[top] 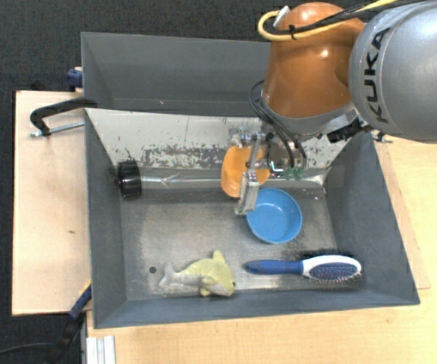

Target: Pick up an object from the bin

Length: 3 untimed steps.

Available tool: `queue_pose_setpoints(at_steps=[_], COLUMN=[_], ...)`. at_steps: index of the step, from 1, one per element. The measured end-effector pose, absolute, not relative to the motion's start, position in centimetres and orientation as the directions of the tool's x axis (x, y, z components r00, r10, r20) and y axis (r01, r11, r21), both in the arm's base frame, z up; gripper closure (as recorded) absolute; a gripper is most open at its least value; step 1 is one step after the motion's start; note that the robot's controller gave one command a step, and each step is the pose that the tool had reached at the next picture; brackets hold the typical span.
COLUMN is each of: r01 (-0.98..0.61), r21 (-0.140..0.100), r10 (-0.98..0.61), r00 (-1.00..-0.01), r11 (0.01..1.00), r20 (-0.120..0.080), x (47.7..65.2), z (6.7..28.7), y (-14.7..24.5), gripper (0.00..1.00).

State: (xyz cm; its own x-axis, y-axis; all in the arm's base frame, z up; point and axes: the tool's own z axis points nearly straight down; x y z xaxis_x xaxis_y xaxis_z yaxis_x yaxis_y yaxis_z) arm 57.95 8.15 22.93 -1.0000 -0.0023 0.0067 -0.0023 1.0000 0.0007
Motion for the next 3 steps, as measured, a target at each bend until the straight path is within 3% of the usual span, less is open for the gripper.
queue_pose_setpoints(at_steps=[1, 2, 3], r01=[-0.102, -0.137, -0.332], r21=[0.002, 0.003, 0.001], r10=[-0.102, -0.137, -0.332], r00=[-0.995, -0.991, -0.943], r11=[0.995, 0.991, 0.943], r20=[-0.011, -0.008, -0.006], x=[52.2, 50.9, 49.8], z=[8.3, 10.2, 10.7], y=[11.6, 13.3, 14.2], gripper=[0.00, 0.00, 0.00])
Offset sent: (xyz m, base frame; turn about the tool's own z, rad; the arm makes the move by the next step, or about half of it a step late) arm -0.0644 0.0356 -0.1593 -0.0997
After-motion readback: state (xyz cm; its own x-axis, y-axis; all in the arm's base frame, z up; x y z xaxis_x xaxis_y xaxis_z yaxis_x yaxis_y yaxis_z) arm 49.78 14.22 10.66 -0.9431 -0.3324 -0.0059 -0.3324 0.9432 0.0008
